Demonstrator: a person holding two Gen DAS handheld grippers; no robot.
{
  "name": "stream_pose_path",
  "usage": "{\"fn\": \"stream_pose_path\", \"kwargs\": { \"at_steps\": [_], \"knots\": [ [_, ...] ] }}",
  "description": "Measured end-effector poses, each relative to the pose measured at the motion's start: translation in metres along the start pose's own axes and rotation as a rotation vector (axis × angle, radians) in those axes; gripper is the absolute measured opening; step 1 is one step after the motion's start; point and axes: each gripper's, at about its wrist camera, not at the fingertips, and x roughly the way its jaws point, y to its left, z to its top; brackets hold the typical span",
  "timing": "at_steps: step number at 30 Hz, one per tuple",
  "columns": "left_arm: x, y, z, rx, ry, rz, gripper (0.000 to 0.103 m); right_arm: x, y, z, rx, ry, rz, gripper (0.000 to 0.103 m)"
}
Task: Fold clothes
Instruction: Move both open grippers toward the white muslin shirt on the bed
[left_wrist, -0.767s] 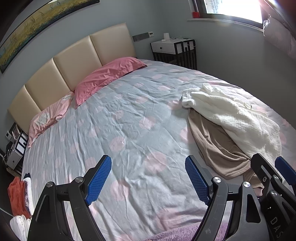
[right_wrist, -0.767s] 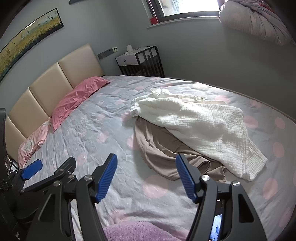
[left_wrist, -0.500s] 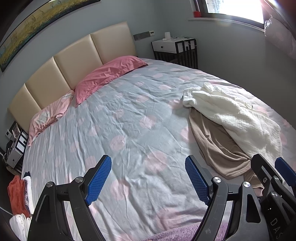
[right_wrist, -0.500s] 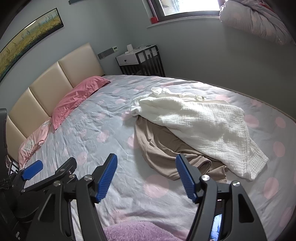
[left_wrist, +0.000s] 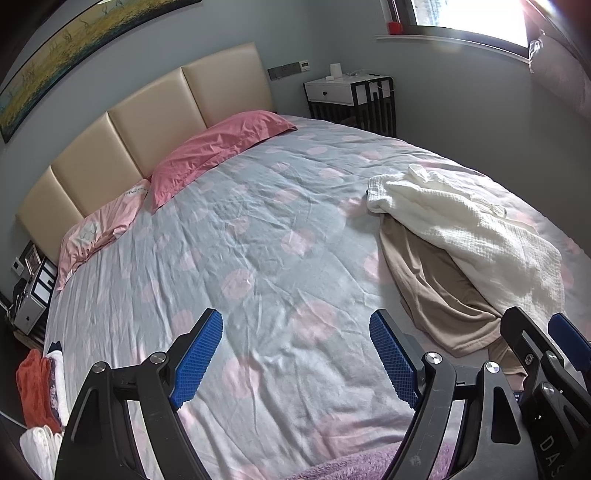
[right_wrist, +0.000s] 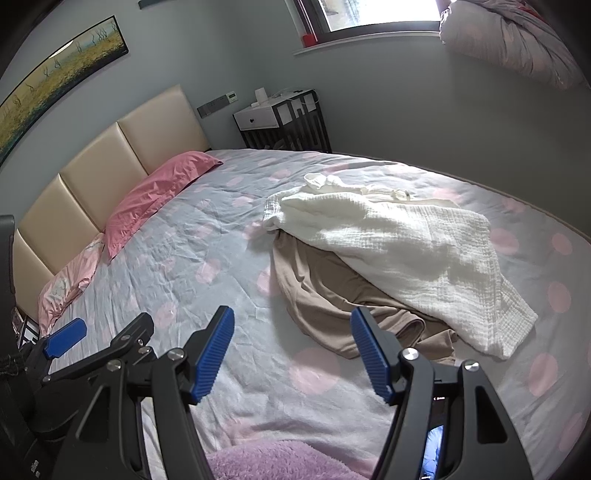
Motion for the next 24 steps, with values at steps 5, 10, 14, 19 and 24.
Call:
{"fn": "stream_pose_path", "kwargs": {
  "at_steps": [5, 10, 14, 19, 24],
  "knots": [
    [0.0006, 0.0022, -0.0007, -0.002, 0.003, 0.004, 0.083, 0.0034, 0.0022, -0.0014, -0.003, 0.005, 0.002, 0.065],
    [0.0016, 0.0025, -0.0009, -0.004, 0.006, 0.006, 0.083, 0.0050, 0.0034, -0.0019, -0.002, 0.005, 0.005, 0.065],
    [0.0034, 0.0032, 0.0002, -0.004, 0.011, 0.009, 0.083, 0.0069, 0.0035, -0.0022, -0.003, 0.008, 0.008, 0.065],
    [0.0032, 0.0028, -0.0001, -0.004, 0.010, 0.011, 0.083, 0.0081, 0.0031, -0.0032, 0.000, 0.007, 0.009, 0.065],
    [0.0034, 0.0023, 0.0008, -0.002, 0.013, 0.013, 0.083, 0.0098, 0.0014, -0.0028, 0.001, 0.012, 0.012, 0.065]
  ]
}}
